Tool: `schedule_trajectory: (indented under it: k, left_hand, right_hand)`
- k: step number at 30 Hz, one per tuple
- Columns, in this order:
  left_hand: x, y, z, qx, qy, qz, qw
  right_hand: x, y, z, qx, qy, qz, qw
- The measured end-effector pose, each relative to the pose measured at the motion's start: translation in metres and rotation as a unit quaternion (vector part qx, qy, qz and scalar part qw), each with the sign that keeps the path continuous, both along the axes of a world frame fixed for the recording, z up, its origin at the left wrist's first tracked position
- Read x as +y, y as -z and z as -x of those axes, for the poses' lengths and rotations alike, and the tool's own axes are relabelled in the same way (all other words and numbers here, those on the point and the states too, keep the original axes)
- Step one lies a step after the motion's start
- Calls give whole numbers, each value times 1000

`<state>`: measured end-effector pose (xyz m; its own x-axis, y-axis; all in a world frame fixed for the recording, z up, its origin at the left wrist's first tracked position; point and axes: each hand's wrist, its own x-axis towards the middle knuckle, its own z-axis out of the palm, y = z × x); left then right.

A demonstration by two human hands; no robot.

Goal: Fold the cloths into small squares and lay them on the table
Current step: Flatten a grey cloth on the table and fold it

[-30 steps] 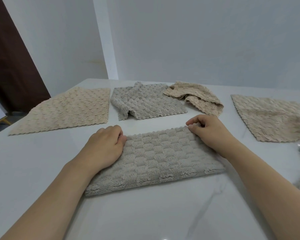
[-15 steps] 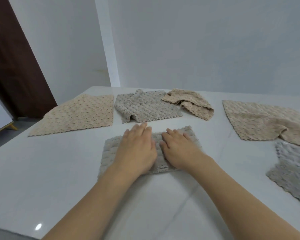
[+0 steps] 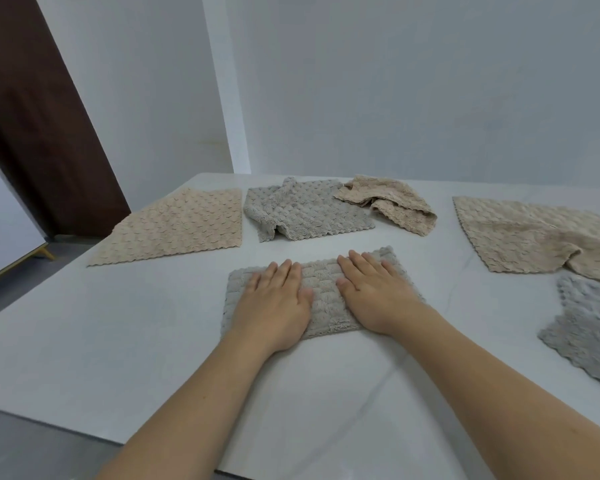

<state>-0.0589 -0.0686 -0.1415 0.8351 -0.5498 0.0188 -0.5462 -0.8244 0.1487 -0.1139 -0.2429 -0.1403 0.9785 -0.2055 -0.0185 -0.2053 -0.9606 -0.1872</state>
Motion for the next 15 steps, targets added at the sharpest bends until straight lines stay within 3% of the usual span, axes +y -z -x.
schedule_trajectory:
  k: [7,11,15]
  left_hand:
    - [47,-1,-9,30,-57,1,998]
    - [47,-12,-9,14,-65,-77,995]
    - [20,-32,-10,-32,-60,-6,998]
  right_hand:
    - [-28,-3,16,17,57,-14,998]
    - [-33,-15,17,55,79,42,994]
    - [-3,-34,-2,-32,27,46,998]
